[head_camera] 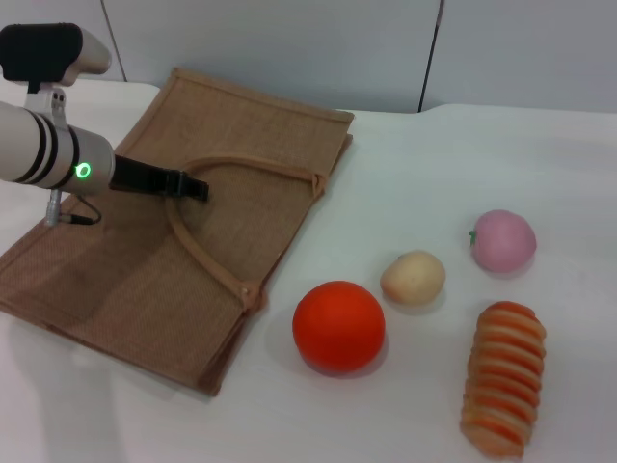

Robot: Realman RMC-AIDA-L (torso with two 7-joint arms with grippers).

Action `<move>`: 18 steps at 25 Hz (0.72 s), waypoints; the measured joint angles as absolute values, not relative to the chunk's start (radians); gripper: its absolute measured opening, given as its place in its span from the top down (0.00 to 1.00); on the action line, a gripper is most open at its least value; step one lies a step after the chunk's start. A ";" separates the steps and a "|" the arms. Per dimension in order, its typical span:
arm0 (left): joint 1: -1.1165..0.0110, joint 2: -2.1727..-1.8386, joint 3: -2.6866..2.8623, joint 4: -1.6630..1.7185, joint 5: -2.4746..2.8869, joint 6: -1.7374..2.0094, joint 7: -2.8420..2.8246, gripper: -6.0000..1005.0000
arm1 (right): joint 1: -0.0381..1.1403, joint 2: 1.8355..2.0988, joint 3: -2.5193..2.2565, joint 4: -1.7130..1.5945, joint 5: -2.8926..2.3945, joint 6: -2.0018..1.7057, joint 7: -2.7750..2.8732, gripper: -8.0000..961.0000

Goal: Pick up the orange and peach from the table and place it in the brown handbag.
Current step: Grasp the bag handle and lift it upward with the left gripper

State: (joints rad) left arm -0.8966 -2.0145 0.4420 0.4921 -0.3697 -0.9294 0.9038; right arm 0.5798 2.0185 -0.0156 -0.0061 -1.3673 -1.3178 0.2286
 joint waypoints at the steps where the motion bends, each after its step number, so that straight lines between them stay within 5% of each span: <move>1: -0.897 -2.015 0.444 0.492 -0.370 -0.927 0.903 0.38 | 0.580 2.019 -0.015 -0.006 -1.367 -1.318 0.229 0.30; 18: -0.895 -2.017 0.446 0.489 -0.370 -0.924 0.897 0.49 | 0.578 2.019 -0.018 -0.006 -1.365 -1.318 0.229 0.30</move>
State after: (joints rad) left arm -0.8953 -2.0169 0.4464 0.4893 -0.3697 -0.9240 0.8972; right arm 0.5784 2.0187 -0.0180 -0.0061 -1.3651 -1.3177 0.2286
